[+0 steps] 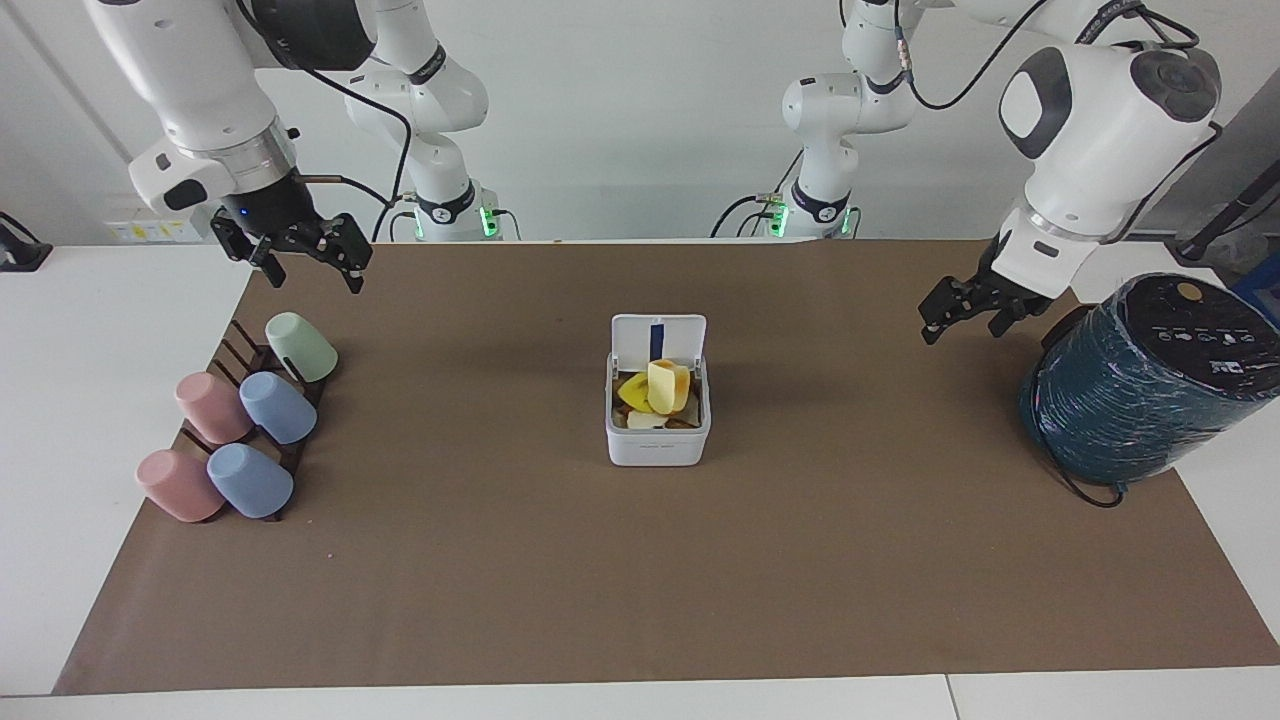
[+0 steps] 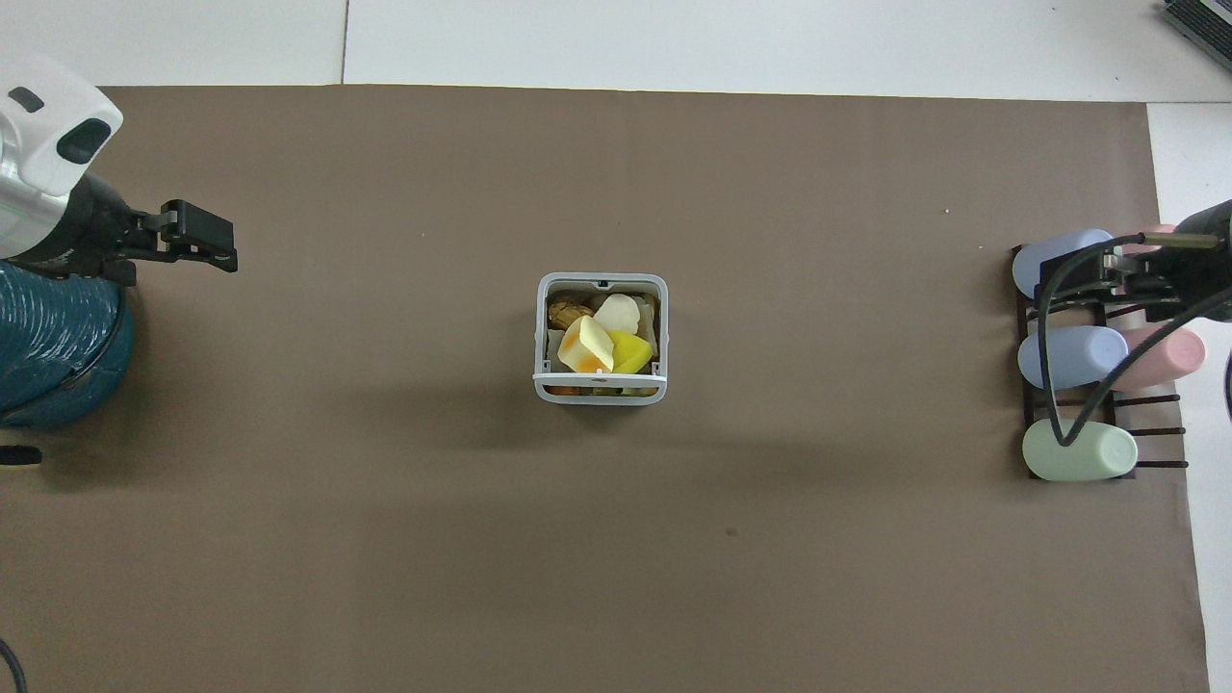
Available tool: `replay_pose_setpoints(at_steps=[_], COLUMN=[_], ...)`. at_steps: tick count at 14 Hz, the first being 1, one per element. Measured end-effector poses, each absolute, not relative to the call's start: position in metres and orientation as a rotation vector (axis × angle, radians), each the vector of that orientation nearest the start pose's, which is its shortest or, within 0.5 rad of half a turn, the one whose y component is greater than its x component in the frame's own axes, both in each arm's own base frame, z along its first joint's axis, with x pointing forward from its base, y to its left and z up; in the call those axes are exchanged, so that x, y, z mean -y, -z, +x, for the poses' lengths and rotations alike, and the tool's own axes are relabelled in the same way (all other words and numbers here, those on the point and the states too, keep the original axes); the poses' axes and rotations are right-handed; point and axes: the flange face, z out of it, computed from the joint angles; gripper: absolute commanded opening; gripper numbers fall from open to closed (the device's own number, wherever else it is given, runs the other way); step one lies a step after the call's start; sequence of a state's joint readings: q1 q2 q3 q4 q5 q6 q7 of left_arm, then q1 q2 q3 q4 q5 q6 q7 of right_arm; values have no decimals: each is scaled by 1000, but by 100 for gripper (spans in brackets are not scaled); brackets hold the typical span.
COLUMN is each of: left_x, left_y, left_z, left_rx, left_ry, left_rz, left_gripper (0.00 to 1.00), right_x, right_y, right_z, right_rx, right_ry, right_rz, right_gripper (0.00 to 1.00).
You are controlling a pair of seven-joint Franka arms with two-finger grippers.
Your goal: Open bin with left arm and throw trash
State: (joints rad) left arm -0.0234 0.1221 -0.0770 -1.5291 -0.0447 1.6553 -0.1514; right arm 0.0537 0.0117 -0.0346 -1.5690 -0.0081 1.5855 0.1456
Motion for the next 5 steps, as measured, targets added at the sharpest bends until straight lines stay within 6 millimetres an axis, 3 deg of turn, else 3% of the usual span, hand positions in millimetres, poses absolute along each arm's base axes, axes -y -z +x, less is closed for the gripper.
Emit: replay_pose_setpoints(at_steps=[5], left_x=[61], left_y=[-596], left_z=[586], left_rx=[77], left_ry=[16], left_rz=[-3172], left_gripper=[100], right_x=[-5], right_y=[-628], right_z=[558], right_rx=[-175], right_ry=[19], right_rz=[-3199], right_gripper=[100])
